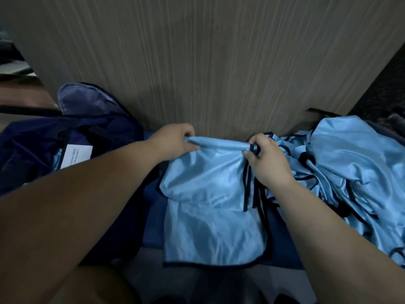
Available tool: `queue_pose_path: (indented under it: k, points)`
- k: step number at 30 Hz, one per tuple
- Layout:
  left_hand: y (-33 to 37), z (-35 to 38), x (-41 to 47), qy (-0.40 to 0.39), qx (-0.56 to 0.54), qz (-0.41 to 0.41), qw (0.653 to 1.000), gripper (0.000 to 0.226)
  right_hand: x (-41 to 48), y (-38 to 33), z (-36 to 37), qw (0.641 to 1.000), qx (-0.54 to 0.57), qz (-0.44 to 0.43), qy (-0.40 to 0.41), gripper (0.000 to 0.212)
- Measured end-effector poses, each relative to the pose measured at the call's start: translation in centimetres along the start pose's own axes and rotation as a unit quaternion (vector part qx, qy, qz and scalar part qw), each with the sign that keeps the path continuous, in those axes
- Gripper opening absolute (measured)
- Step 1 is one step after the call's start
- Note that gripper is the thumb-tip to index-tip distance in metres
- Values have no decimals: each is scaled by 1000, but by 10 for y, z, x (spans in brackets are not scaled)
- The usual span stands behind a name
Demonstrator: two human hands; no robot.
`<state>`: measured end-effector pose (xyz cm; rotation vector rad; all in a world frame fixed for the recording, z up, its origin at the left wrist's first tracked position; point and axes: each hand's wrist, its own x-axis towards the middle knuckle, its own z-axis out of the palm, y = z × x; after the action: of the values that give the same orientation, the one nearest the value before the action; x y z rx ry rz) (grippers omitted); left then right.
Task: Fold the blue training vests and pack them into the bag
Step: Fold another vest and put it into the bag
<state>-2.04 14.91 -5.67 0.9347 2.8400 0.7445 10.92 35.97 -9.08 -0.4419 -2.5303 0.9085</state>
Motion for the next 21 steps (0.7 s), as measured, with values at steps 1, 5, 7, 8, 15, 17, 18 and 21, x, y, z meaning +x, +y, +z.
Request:
queue_pose_path:
  k: [1,5,7,8,15,17,18,21]
  points:
    - [3,-3,5,26,-4,4,1000,23,3,0,1,1000,17,-3,14,11]
    - [13,-6,16,75,3,28,997,25,15,1,1,996,65,-25,57,9]
    - [11,-1,16,62,11,45,997,26,20,4,0,995,74,-24,65,8]
    - [9,2,15,55,13,54,997,25,21,5,-1,995,74,-22,67,8]
    - [-7,-11,2,124,5,90,988,29,15,-16,-20,986,78,-137,54,17]
    - [-10,-23,-4,103,-16,91,990,34,9,-24,-31,981,96,-170,16,19]
    - [-11,-29,-9,58,-26,89,994,33,6,-27,-36,978,117,-171,-30,21]
    - [-12,-40,-27,-160,30,73,984,31,-3,-32,-50,952,124,-146,-239,27]
